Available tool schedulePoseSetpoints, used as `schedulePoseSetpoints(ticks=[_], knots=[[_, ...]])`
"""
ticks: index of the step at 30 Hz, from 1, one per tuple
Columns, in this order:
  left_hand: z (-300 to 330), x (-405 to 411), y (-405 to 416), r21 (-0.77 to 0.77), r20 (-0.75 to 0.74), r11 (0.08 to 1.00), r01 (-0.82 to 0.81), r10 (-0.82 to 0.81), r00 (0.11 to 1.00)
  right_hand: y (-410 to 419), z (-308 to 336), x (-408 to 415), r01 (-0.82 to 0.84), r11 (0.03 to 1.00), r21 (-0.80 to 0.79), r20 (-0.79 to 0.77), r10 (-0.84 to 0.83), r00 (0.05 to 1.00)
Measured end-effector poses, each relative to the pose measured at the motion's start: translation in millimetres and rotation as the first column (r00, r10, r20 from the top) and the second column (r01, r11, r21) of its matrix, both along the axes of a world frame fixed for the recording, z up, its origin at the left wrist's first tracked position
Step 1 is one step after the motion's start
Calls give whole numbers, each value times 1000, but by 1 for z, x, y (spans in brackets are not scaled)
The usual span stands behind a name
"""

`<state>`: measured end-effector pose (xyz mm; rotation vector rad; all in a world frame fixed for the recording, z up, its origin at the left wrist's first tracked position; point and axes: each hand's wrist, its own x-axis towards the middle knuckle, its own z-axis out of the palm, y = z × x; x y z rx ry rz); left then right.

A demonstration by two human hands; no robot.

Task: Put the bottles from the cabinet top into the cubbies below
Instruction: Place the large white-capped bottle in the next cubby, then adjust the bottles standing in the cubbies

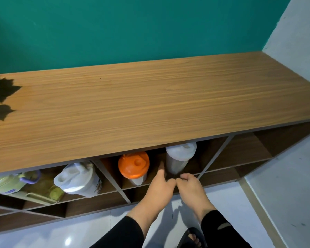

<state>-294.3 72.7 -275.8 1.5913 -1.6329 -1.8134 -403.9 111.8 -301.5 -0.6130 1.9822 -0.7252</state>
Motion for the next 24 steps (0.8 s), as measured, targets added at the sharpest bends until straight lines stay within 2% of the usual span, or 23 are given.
schedulePoseSetpoints(ticks=[3, 6, 11, 16, 24], knots=[[-11, 25, 23, 72, 60, 995, -69, 65, 996, 1, 0, 14, -244, 968, 65, 16, 244, 970], [-19, 50, 36, 129, 50, 966, -223, 218, 975, -14, -4, 28, -338, 941, 29, 32, 337, 941], [-13, 67, 24, 123, -13, 926, -357, 361, 932, -38, -3, 53, -331, 936, -115, -2, 333, 943], [-12, 80, 9, 3, -27, 948, -319, 319, 947, -44, -1, 67, -356, 916, -185, -4, 362, 932], [-19, 79, -11, 14, -39, 945, -327, 327, 944, -30, 6, 70, -260, 957, -128, 12, 263, 965]])
